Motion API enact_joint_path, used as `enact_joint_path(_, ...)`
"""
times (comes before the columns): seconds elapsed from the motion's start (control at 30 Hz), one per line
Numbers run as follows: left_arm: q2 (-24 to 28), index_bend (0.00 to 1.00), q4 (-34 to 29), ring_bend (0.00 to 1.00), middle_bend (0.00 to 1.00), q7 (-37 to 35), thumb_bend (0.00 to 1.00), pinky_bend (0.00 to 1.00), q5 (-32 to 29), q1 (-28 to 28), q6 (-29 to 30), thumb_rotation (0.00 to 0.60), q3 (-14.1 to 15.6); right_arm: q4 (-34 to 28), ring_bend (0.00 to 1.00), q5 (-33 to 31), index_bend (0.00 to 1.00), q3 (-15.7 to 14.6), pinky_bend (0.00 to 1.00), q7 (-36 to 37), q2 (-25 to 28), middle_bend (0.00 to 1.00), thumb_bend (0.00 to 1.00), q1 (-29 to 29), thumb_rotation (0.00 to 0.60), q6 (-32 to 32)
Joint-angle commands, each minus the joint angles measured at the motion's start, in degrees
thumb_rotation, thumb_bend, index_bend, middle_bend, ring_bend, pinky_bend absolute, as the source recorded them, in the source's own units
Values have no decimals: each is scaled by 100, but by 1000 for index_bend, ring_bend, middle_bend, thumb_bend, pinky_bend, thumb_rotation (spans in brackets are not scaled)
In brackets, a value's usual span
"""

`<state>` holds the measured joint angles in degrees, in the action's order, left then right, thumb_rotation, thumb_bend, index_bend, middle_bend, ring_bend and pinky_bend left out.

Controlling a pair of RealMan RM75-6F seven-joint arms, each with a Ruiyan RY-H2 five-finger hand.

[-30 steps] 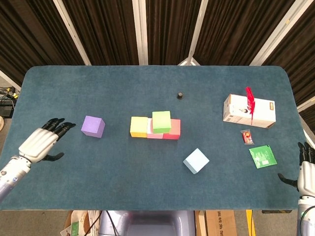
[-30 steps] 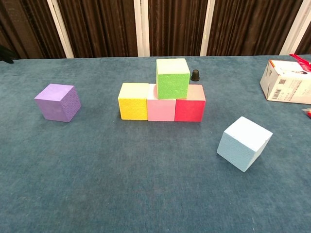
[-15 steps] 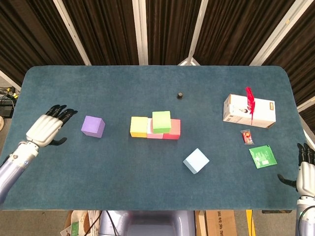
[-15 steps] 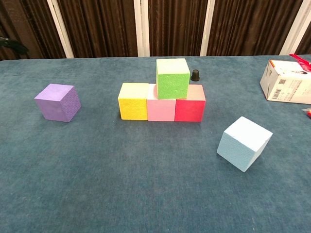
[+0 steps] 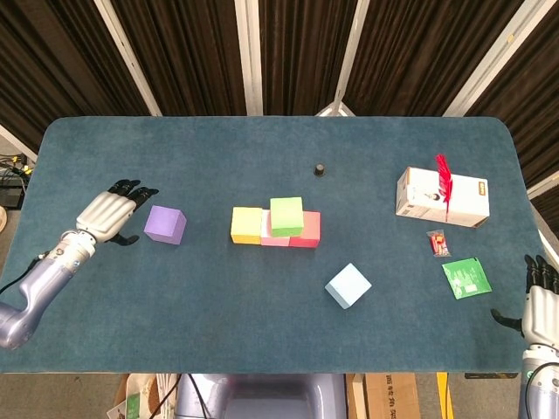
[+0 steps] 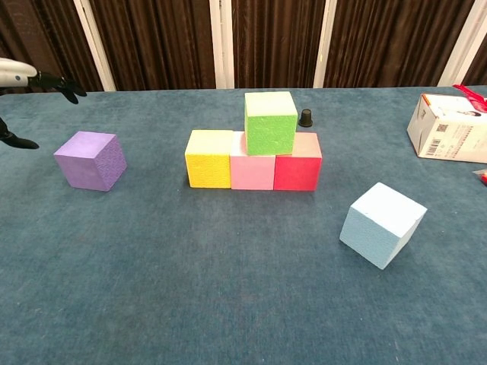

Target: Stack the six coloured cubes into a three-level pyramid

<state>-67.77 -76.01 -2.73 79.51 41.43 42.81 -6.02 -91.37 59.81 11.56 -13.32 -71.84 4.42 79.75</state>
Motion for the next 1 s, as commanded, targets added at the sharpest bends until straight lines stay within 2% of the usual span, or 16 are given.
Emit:
enact_joint_path(0.03,-52,81,4,0,102,210,303,0,-202,58,-165,600,28,12,0,-17,0,7,0,-5,-4,27,129,14,600,-18)
enact_joint_path(0.33,-160,49,-186,0,72,1002,266,0,-1188,237,-566,600,-24,-4,0,-13,0,17,0,9,5,27,129,14,600,9)
enact_joint_path(0.5,-157,52,-448,0,89,1491,264,0,-1733,387,-562,600,-69,-13,0,-2,0,3,0,18,17,27,129,0,600,25)
enact_joint_path(0.73,-277,104,-570,0,139,1974,266,0,-2281,556,-445,600,-50,-23,0,-4,0,5,0,33,37,26,129,-12,600,42)
enact_joint_path(1.0,-484,117,-438,0,148,2176,270,0,-2694,732,-470,600,-30,-28,0,-59,0,21,0,14,45,27,129,-14,600,43)
